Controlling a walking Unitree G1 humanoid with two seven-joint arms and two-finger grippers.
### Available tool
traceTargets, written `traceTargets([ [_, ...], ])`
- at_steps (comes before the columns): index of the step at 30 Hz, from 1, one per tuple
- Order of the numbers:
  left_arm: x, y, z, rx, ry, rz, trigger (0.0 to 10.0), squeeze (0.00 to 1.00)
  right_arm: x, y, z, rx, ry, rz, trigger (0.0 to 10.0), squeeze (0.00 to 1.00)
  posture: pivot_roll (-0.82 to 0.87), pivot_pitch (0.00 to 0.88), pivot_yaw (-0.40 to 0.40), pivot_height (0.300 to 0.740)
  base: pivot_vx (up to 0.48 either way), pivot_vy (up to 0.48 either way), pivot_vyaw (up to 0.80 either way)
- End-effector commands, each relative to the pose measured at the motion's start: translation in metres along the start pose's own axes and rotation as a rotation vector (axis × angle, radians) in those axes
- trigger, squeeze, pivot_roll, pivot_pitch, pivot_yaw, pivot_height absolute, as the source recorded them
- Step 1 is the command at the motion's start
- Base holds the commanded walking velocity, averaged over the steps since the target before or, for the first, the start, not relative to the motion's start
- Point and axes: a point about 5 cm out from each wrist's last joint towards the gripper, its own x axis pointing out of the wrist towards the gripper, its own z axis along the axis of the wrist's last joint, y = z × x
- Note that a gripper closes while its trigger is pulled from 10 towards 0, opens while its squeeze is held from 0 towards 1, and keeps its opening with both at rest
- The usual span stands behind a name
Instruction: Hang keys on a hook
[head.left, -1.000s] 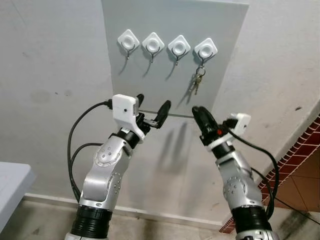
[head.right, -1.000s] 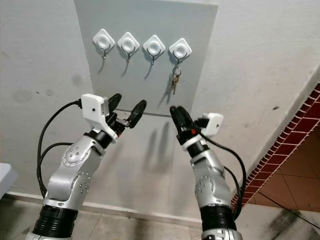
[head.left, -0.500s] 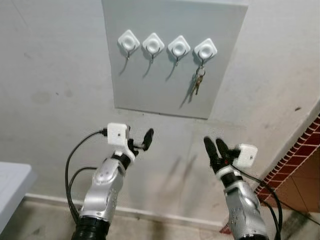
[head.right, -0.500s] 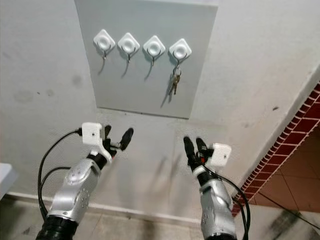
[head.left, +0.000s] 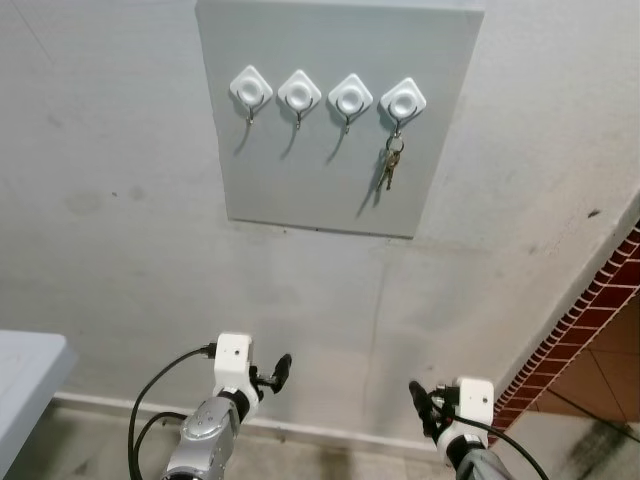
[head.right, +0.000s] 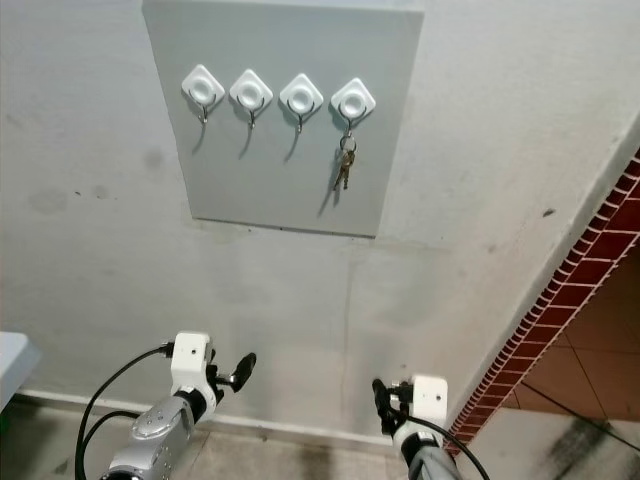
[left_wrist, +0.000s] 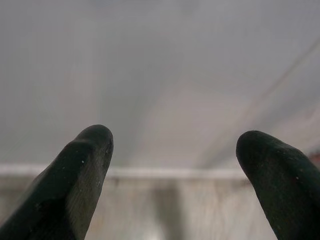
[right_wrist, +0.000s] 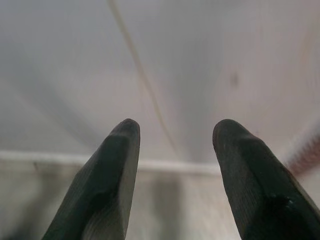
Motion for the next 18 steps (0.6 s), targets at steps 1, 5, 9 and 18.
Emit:
traceTargets([
  [1,-0.003,0.005,-0.011,0.020,0.059,0.034,10.0,0.00,-0.003,-0.004,-0.010,0.001,0.057,-0.029,10.0,0.00,-0.01,0.000,0.018,0.740,0.000,0.000,0.00],
  [5,-0.013,0.011,-0.036,0.022,0.164,0.086,10.0,0.00,-0.011,-0.010,-0.024,0.009,0.121,-0.069,10.0,1.00,-0.02,0.000,0.018,0.740,0.000,0.000,0.00],
  [9,-0.020,0.014,-0.050,0.028,0.225,0.105,10.0,0.00,-0.017,-0.014,-0.034,0.003,0.175,-0.101,10.0,1.00,-0.02,0.000,0.018,0.740,0.000,0.000,0.00],
  [18,-0.034,0.022,-0.071,0.002,0.291,0.145,10.0,0.00,-0.044,-0.024,-0.073,0.007,0.369,-0.177,10.0,1.00,-0.02,0.000,0.014,0.740,0.000,0.000,0.00],
])
